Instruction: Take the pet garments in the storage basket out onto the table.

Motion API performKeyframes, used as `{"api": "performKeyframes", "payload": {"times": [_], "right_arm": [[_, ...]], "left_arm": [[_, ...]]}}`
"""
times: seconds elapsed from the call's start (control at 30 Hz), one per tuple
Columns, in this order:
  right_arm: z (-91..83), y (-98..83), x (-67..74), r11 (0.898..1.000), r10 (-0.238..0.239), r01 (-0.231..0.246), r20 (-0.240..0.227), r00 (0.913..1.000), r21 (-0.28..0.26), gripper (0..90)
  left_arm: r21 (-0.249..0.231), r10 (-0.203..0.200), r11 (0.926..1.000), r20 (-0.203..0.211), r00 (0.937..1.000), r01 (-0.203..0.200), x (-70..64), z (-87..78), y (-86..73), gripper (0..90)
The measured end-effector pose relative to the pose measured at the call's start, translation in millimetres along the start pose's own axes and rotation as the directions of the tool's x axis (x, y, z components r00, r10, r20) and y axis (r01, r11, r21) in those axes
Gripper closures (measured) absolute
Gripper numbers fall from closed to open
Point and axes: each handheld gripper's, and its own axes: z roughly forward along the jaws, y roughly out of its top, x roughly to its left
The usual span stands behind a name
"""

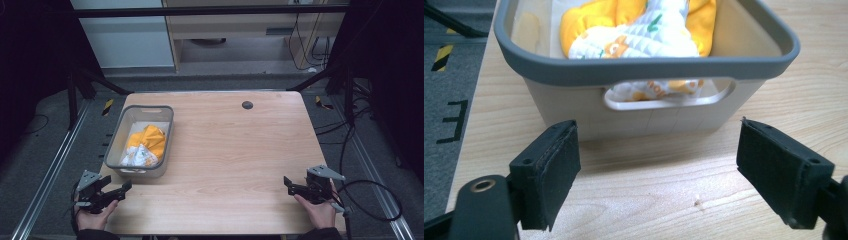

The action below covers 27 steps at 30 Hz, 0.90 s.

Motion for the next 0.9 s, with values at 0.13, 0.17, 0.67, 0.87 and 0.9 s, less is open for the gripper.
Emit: {"api": "performKeyframes", "payload": {"times": [0.13, 0.17, 0.67, 0.87, 0.9], "right_arm": [[0.3, -0.4, 0.2, 1.000, -0.006, 0.006, 0.000, 1.0000, 0.000, 9.5], [0.2, -0.4, 0.3, 1.000, -0.004, 0.004, -0.001, 1.0000, 0.000, 9.5], [0.3, -1.5, 1.8, 1.000, -0.008, 0.008, -0.004, 1.0000, 0.006, 9.4], [-0.1, -2.7, 3.7, 1.000, -0.011, 0.011, -0.006, 0.9999, 0.007, 9.4], [0.0, -2.7, 4.0, 1.000, -0.008, 0.008, -0.007, 0.9999, 0.005, 9.4]], "left_arm": [[-0.018, -0.010, 0.9998, 0.002, 0.9999, 0.010, 0.5, -4.8, 3.3, 17.1], [-0.027, -0.015, 0.9995, 0.004, 0.9999, 0.015, 0.4, -7.2, 5.1, 17.1], [-0.052, -0.009, 0.9986, 0.027, 0.9996, 0.010, -4.6, -16.0, 21.4, 17.0], [-0.066, 0.005, 0.9978, 0.035, 0.9994, -0.003, -7.7, -18.1, 30.2, 17.0], [-0.066, 0.007, 0.9978, 0.036, 0.9993, -0.005, -8.2, -18.5, 31.7, 17.0]]}}
